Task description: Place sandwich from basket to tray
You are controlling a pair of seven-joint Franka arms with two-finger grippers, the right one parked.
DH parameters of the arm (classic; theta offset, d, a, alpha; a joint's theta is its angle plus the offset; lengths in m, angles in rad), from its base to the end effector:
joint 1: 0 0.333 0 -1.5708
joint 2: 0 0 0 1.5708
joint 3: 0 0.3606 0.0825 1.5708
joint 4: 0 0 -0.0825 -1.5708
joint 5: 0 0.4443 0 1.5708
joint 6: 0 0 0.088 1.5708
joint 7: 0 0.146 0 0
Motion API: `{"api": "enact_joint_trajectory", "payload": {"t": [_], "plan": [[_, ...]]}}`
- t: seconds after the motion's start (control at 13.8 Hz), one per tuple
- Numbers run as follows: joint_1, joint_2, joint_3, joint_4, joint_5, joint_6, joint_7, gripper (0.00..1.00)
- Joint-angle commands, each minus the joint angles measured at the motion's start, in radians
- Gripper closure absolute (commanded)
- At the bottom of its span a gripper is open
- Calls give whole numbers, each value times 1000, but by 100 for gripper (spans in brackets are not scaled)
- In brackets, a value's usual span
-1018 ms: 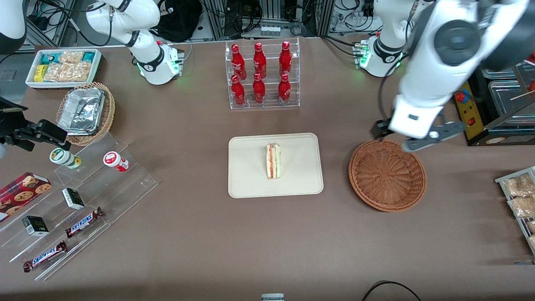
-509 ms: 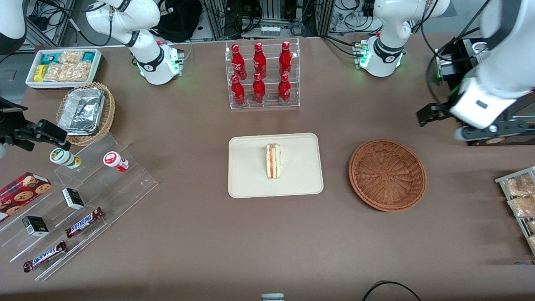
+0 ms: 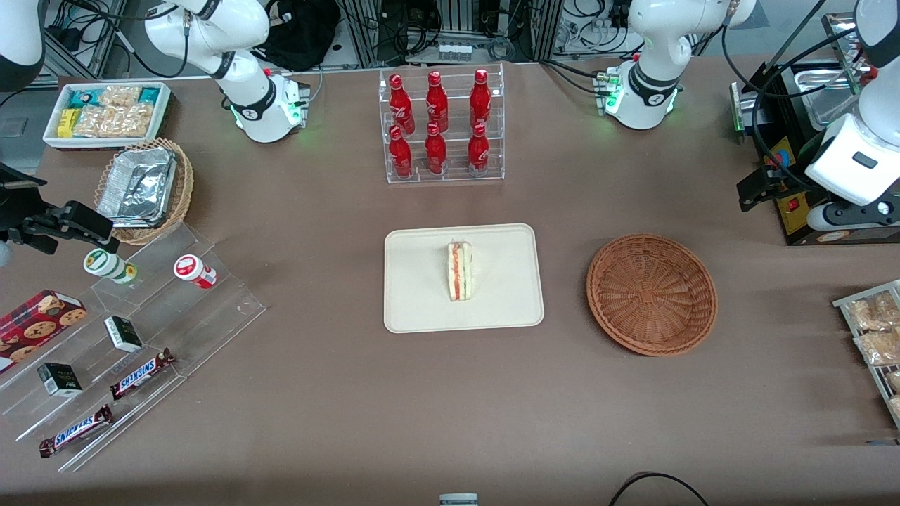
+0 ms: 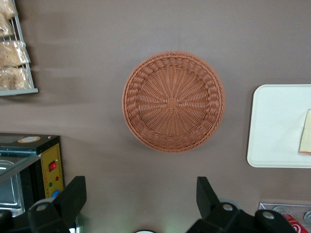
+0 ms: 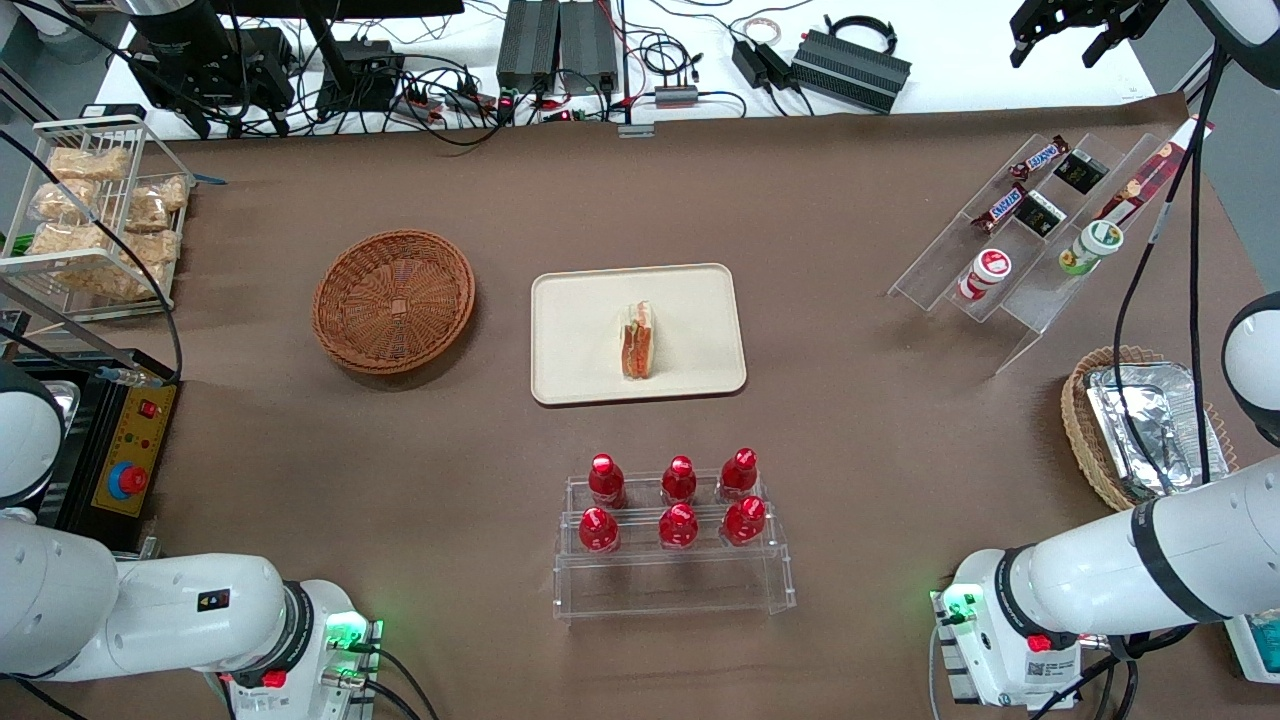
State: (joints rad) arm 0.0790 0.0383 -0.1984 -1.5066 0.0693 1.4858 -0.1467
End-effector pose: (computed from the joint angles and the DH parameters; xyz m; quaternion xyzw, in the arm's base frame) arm 0.6144 -0.0607 0.6340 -0.9990 -0.0155 0.0248 0.0344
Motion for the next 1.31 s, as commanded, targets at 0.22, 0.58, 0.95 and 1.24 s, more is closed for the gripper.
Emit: {"api": "enact_joint_trajectory", "payload": {"t": [0.22, 0.58, 0.95, 1.24], "plan": [[-13, 52, 16, 85, 18, -61, 6, 0], [-45, -58, 60, -25, 4, -81, 32, 0], [-45, -52, 60, -9, -16, -73, 27, 0], [-41, -52, 86, -7, -40, -88, 64, 0]]}}
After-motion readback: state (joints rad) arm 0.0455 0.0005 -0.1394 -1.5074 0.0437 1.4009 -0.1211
